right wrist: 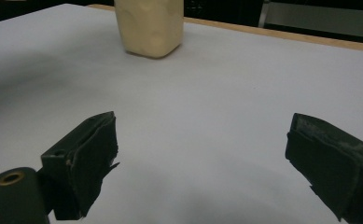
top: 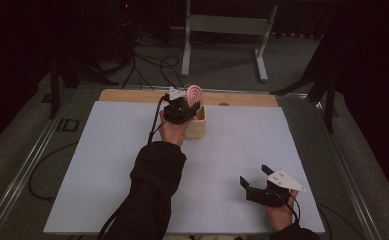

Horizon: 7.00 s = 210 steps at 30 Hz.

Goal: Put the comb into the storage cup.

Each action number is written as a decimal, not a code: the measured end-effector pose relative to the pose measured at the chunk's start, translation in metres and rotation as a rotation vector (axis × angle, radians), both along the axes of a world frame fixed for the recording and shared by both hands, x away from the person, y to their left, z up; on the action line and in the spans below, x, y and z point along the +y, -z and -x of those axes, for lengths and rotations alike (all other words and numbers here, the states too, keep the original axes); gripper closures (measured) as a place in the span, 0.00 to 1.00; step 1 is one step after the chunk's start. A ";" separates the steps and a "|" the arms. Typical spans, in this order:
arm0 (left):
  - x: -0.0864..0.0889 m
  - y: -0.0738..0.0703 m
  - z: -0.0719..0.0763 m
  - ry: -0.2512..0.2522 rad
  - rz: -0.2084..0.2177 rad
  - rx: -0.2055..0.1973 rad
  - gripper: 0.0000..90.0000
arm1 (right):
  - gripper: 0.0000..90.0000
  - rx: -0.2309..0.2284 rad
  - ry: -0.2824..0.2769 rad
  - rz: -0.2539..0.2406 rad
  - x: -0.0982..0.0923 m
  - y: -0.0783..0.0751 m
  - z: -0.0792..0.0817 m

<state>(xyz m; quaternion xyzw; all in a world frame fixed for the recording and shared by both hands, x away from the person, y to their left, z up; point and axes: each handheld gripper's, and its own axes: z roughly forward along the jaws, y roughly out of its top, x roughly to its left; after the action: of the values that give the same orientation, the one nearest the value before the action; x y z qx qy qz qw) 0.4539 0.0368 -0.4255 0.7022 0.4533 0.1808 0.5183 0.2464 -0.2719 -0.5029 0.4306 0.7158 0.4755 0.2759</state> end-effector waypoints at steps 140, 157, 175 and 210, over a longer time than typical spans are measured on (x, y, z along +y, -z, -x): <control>0.054 -0.013 0.022 0.080 -0.152 0.017 0.00 | 0.10 0.006 -0.007 0.005 0.002 0.001 0.001; 0.079 -0.006 0.047 0.130 -0.147 -0.001 0.00 | 0.10 0.007 -0.013 0.006 0.004 0.002 0.001; 0.111 0.012 0.079 0.122 -0.158 -0.024 0.00 | 0.10 0.009 -0.013 0.011 0.006 0.002 0.001; 0.170 0.046 0.143 0.053 -0.157 -0.058 0.00 | 0.10 0.008 -0.009 0.004 0.006 0.002 0.001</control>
<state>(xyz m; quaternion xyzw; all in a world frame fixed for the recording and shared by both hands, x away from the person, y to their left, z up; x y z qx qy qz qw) 0.3113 0.2066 -0.4710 0.7471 0.4037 0.2221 0.4792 0.2452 -0.2664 -0.5049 0.4287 0.7197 0.4735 0.2721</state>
